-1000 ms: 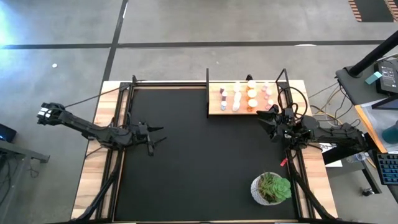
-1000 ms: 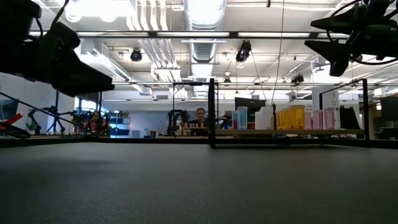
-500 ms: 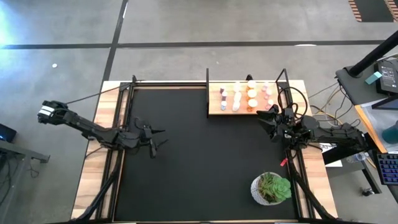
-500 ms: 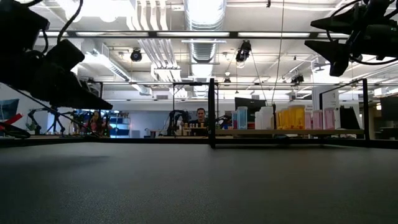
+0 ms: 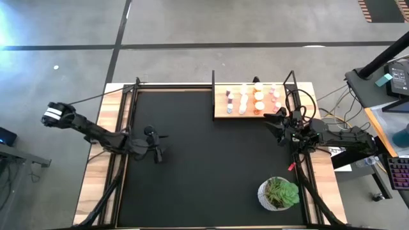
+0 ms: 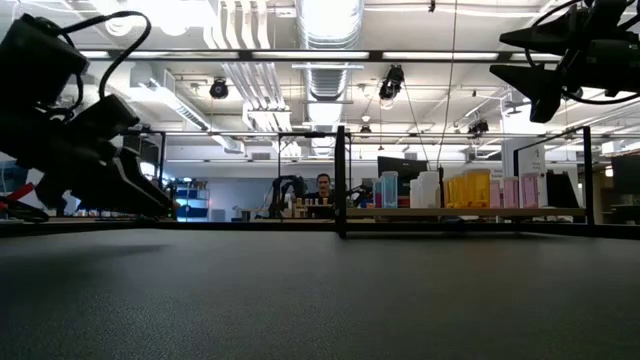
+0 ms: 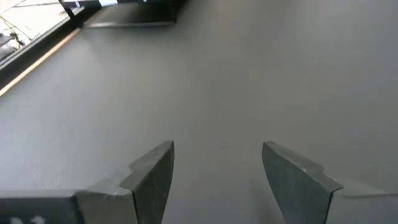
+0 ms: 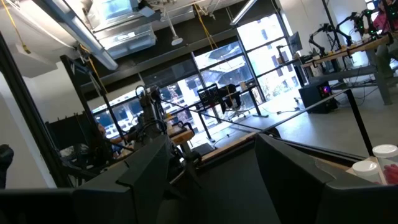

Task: Pick and place medicine bottles onto shelf by color
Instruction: Return to Home Position

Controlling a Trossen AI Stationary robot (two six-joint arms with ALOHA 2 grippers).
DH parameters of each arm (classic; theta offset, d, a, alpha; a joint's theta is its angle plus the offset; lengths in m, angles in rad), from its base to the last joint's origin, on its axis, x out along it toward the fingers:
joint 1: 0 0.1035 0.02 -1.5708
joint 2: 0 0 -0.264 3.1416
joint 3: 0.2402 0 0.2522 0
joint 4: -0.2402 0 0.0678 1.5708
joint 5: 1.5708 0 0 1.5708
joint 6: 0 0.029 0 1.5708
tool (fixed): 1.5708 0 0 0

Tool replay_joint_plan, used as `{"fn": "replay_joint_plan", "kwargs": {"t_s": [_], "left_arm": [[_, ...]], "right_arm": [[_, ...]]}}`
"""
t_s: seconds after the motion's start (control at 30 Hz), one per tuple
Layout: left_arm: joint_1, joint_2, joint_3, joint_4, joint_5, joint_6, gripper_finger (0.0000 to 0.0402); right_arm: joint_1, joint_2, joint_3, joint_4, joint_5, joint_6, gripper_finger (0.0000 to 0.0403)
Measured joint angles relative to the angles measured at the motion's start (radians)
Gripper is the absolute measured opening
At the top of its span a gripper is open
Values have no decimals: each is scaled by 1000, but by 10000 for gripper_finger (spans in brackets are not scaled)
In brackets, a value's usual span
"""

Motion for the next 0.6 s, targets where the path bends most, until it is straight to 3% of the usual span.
{"fn": "replay_joint_plan", "kwargs": {"t_s": [0.6], "left_arm": [[0, 195, 0, 28, -4, -2, 228]], "right_arm": [[0, 0, 0, 0, 0, 0, 228]]}}
